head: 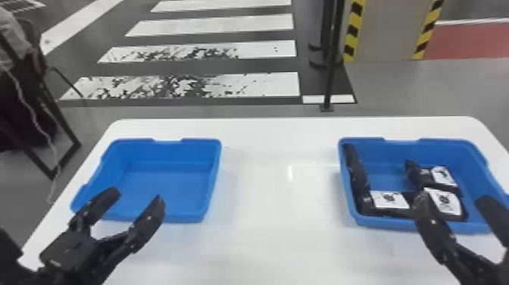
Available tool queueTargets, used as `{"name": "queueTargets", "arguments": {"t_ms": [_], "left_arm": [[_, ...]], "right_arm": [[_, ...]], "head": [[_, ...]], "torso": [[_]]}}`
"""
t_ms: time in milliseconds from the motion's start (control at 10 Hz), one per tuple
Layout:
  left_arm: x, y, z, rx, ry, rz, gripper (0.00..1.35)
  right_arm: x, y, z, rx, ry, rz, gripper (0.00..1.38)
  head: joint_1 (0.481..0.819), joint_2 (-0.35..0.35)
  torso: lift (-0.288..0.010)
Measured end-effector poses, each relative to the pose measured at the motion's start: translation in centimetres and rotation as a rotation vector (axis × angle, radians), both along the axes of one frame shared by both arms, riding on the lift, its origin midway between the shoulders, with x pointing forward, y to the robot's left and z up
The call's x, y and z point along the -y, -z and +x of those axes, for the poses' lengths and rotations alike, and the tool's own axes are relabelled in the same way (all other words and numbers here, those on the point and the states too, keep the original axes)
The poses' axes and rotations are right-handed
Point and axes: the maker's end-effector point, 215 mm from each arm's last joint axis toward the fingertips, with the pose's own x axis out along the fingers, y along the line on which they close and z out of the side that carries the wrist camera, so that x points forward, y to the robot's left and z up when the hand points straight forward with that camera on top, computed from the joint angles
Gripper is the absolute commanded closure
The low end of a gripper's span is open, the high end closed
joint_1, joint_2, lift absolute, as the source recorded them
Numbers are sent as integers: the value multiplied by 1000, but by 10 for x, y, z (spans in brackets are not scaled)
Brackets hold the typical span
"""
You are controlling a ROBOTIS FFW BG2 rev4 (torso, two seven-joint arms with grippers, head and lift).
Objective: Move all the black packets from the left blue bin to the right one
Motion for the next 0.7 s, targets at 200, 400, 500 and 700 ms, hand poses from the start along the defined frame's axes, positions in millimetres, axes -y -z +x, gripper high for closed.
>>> {"name": "queueTargets", "arguments": {"t_ms": [200, 400, 500, 700], "left_arm": [[1, 1, 0, -2, 1, -4, 163], [2, 1, 0, -2, 3, -6, 163], [2, 1, 0, -2, 3, -7, 163], [2, 1, -1, -2, 3, -10, 163]], "right_arm": [[0, 0, 0, -1, -1, 4, 116], [0, 0, 0, 1, 0, 5, 116], [0, 0, 0, 2, 0, 5, 116], [0, 0, 0, 2, 0, 6, 117]], "head": [[695, 121], [695, 120], [695, 119], [695, 119]], "torso": [[-185], [-185], [-185], [-185]]}}
